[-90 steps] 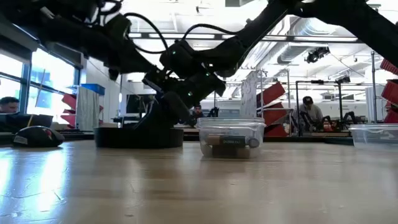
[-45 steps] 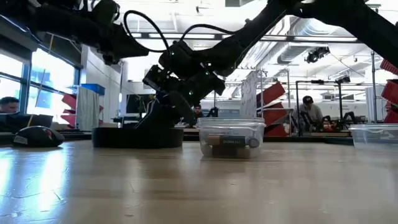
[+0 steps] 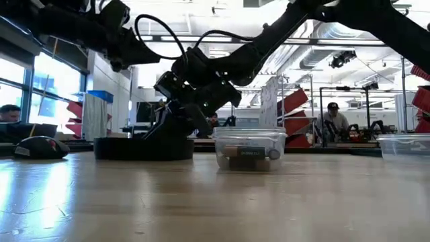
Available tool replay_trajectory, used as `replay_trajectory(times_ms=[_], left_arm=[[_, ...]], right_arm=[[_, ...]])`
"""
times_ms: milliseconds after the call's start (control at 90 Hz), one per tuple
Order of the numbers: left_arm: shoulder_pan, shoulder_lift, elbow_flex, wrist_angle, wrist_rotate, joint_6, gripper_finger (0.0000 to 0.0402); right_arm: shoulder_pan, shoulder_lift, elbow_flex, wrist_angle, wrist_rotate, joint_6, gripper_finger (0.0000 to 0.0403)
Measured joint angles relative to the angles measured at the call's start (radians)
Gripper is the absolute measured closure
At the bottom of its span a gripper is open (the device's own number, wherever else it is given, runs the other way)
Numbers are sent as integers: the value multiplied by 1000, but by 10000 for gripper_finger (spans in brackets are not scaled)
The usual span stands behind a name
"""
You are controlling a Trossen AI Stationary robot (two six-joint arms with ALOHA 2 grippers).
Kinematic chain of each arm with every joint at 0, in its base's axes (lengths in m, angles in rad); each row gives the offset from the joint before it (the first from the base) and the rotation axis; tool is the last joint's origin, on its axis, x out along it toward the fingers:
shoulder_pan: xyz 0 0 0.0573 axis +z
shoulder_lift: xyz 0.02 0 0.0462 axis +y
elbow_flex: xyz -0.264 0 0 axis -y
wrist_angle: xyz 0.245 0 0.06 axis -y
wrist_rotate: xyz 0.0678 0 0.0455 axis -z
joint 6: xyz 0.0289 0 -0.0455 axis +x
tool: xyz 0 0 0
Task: Insert battery
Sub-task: Move the wall clock
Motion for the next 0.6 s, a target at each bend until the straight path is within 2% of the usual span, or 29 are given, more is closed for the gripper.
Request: replay_trajectory(times_ms=[167,344,478,600], left_arm=[[0,0,0,8,-13,1,402],[0,-1,0,22,-49,14,402],[0,-28,1,16,-51,70,402],[0,-75,1,-58,-27,86,402]], right_arm=[[-9,1,0,-3,-3,17,363],[-22,2,0,-9,-38,56,398],[-22,1,0,-9,-36,102,402],[-22,-11,-4,-11,-65,146,403]])
